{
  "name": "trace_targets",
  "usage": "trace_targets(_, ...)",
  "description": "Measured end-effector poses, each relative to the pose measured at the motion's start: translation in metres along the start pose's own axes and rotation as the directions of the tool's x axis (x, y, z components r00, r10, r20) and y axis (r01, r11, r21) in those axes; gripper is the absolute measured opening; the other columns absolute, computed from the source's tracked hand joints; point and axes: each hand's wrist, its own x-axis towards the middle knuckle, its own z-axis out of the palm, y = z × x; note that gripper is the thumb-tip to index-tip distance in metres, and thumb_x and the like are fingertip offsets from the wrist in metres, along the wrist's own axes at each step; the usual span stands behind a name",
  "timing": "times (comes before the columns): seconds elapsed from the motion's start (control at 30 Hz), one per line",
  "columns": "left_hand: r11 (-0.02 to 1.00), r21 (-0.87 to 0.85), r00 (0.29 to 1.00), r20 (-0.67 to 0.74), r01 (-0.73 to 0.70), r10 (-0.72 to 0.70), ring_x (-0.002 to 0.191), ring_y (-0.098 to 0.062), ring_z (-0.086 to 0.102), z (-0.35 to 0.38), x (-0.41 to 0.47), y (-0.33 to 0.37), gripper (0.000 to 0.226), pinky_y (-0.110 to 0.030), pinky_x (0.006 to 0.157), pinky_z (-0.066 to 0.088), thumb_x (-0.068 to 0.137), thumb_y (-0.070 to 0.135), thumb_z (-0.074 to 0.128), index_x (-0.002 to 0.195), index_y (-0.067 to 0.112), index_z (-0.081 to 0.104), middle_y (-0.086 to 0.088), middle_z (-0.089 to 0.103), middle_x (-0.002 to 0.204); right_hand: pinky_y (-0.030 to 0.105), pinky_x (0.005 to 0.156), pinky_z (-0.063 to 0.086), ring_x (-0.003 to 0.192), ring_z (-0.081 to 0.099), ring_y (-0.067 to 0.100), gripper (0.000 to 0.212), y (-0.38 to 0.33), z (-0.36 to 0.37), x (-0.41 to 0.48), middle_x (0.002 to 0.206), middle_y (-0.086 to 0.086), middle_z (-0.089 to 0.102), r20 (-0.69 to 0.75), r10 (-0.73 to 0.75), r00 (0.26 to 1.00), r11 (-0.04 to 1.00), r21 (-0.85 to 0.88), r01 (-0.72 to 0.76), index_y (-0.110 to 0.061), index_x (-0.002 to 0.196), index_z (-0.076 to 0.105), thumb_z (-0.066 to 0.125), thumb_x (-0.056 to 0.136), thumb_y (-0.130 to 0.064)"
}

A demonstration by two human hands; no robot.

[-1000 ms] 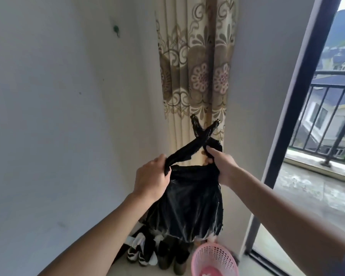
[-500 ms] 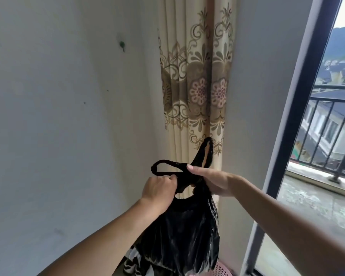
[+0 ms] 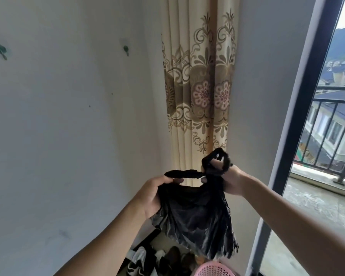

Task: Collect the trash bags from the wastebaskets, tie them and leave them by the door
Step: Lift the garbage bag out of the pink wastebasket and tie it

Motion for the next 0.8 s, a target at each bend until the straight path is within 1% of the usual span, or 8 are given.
trace_targets(0.1, 0.986, -0.159, 0.995, -0.081, 0.043, -0.056, 0.068, -0.021, 0.057, 0.006, 0.005, 0.006, 0.016, -0.033, 0.074, 0.046, 0.081, 0.021, 0.056, 0.068, 0.012, 0.060, -0.002, 0.056, 0.063, 0.025, 0.060, 0.055, 0.062, 0.065, 0.018, 0.028, -0.009, 0.010, -0.011, 0.075, 0.010, 0.071, -0.021, -0.063, 0.998, 0.961, -0.271, 0.055, -0.004, 0.087, 0.065, 0.050, 0.100, -0.023)
trace_targets(0.17, 0.992, -0.112, 0.988, -0.139, 0.049, -0.064, 0.054, -0.017, 0.046, 0.012, 0.008, 0.009, 0.023, -0.031, 0.062, 0.040, 0.083, 0.025, 0.055, 0.062, 0.017, 0.049, 0.002, 0.042, 0.052, 0.025, 0.064, 0.052, 0.064, 0.060, 0.020, 0.024, -0.013, 0.014, -0.014, 0.072, 0.009, 0.066, 0.023, -0.134, 0.991, 0.914, -0.383, 0.132, -0.009, 0.080, 0.069, 0.062, 0.094, -0.027)
trace_targets(0.27, 0.996, 0.021, 0.992, -0.101, 0.081, -0.079, 0.050, -0.018, 0.039, 0.020, 0.006, 0.017, 0.037, -0.030, 0.056, 0.035, 0.084, 0.032, 0.054, 0.051, 0.016, 0.049, -0.001, 0.036, 0.050, 0.022, 0.058, 0.043, 0.053, 0.052, 0.012, 0.020, -0.009, 0.019, -0.012, 0.055, -0.002, 0.057, -0.019, -0.352, 0.936, 0.731, -0.630, 0.263, -0.016, 0.068, 0.070, 0.078, 0.080, -0.029)
trace_targets(0.37, 0.964, 0.263, 0.999, 0.023, 0.025, -0.032, 0.053, -0.019, 0.041, 0.027, -0.004, 0.023, 0.039, -0.029, 0.057, 0.037, 0.082, 0.040, 0.060, 0.052, 0.016, 0.051, -0.004, 0.039, 0.055, 0.027, 0.052, 0.039, 0.050, 0.049, 0.009, 0.026, 0.000, 0.024, -0.006, 0.054, -0.007, 0.057, -0.191, -0.605, 0.773, 0.542, -0.810, 0.224, -0.014, 0.067, 0.064, 0.080, 0.077, -0.031)
trace_targets(0.47, 0.804, 0.590, 0.997, 0.050, -0.077, 0.059, 0.051, -0.014, 0.044, 0.034, -0.013, 0.018, 0.042, -0.023, 0.054, 0.039, 0.072, 0.051, 0.073, 0.065, 0.014, 0.054, 0.001, 0.045, 0.053, 0.028, 0.049, 0.036, 0.053, 0.043, 0.009, 0.037, 0.009, 0.032, -0.003, 0.060, -0.007, 0.052, -0.253, -0.715, 0.652, 0.470, -0.864, 0.181, -0.022, 0.064, 0.046, 0.074, 0.082, -0.036)
trace_targets(0.53, 0.730, 0.676, 0.993, 0.030, -0.104, 0.114, 0.046, -0.012, 0.043, 0.037, -0.014, 0.011, 0.045, -0.018, 0.050, 0.038, 0.068, 0.048, 0.078, 0.069, 0.012, 0.052, 0.004, 0.044, 0.049, 0.021, 0.046, 0.027, 0.052, 0.040, 0.004, 0.044, 0.014, 0.037, -0.001, 0.059, -0.011, 0.046, -0.235, -0.750, 0.619, 0.435, -0.880, 0.192, -0.030, 0.063, 0.034, 0.072, 0.084, -0.037)
trace_targets(0.67, 0.732, 0.681, 0.963, -0.174, -0.035, 0.207, 0.039, -0.011, 0.042, 0.031, -0.009, 0.003, 0.023, -0.023, 0.050, 0.034, 0.076, 0.013, 0.069, 0.061, 0.014, 0.051, 0.003, 0.046, 0.047, 0.026, 0.048, 0.036, 0.052, 0.047, 0.010, 0.039, 0.020, 0.039, 0.002, 0.057, -0.006, 0.051, -0.195, -0.723, 0.662, 0.430, -0.877, 0.212, -0.021, 0.068, 0.039, 0.067, 0.086, -0.042)
trace_targets(0.8, 0.576, 0.817, 0.861, -0.315, 0.031, 0.400, 0.053, -0.016, 0.056, 0.021, -0.005, 0.001, 0.013, -0.026, 0.056, 0.040, 0.086, 0.017, 0.057, 0.074, 0.012, 0.062, 0.003, 0.057, 0.058, 0.032, 0.048, 0.047, 0.048, 0.062, 0.021, 0.028, 0.031, 0.037, -0.001, 0.060, 0.001, 0.061, -0.165, -0.630, 0.759, 0.575, -0.756, 0.313, -0.019, 0.078, 0.047, 0.057, 0.093, -0.040)
